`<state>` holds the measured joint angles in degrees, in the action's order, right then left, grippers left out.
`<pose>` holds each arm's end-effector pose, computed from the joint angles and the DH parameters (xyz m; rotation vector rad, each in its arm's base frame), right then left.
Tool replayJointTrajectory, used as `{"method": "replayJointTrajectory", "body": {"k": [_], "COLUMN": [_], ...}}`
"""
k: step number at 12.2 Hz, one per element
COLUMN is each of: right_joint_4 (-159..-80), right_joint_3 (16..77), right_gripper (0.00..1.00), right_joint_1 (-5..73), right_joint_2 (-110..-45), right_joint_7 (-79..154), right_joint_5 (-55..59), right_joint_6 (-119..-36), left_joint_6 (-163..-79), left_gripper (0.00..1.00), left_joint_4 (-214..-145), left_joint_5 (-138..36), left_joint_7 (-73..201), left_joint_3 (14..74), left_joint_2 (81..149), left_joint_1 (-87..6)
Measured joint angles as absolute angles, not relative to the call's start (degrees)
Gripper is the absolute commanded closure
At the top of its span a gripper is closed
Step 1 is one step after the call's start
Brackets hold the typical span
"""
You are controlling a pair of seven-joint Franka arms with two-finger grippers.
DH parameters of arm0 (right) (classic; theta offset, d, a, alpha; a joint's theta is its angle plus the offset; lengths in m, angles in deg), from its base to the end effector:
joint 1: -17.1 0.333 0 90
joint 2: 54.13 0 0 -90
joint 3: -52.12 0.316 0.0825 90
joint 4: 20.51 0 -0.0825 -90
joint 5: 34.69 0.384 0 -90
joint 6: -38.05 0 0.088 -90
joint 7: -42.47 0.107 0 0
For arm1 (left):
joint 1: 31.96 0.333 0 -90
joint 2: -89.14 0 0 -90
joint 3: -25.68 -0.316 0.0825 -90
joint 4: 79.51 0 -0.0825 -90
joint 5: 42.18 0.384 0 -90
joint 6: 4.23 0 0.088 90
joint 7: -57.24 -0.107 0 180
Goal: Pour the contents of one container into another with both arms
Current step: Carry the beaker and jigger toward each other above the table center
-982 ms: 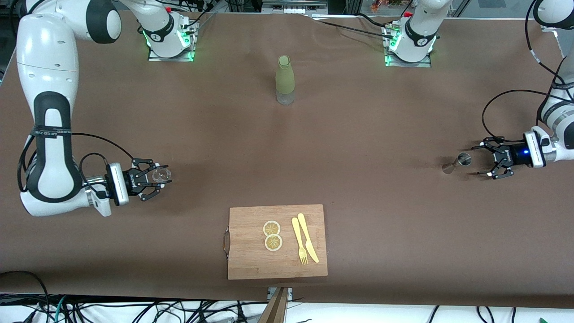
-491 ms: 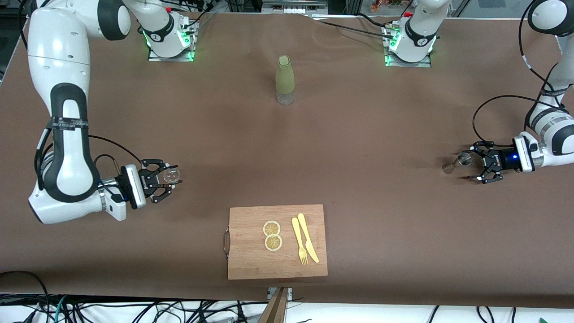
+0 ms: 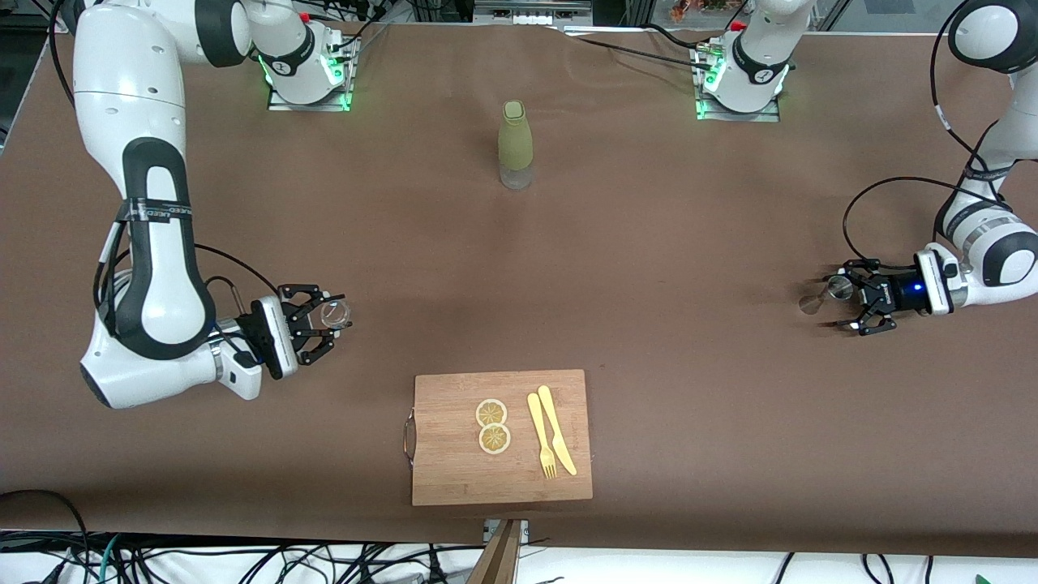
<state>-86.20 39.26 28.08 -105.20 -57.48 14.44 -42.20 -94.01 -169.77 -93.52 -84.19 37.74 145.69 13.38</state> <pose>0.6995 0.1142 0.2608 -1.5626 -1.6240 -0.1752 0.5370 0.2620 0.0770 1.4934 -1.2135 1.1184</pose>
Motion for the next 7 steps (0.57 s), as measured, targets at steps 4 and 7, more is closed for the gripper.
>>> {"method": "replayJointTrajectory", "body": {"k": [4,7], "right_joint_4": [-86.1,-86.1], "right_joint_3": [39.2,39.1], "right_gripper": [0.71,0.71], "right_joint_1": [29.1,29.9], "right_joint_2": [-104.5,-104.1], "right_joint_7": [-55.2,-54.0], "right_joint_5": [13.4,12.8], "right_joint_6": [-42.3,-42.7], "left_joint_6": [-94.0,-94.0], "left_gripper": [0.02,0.14], "left_joint_4": [-170.5,-170.6], "left_joint_5": [-95.8,-96.1], "left_joint_7": [-84.7,-84.9], "left_joint_3": [37.7,37.7], "left_joint_2": [145.9,145.9], "left_joint_1": [11.9,11.3]}}
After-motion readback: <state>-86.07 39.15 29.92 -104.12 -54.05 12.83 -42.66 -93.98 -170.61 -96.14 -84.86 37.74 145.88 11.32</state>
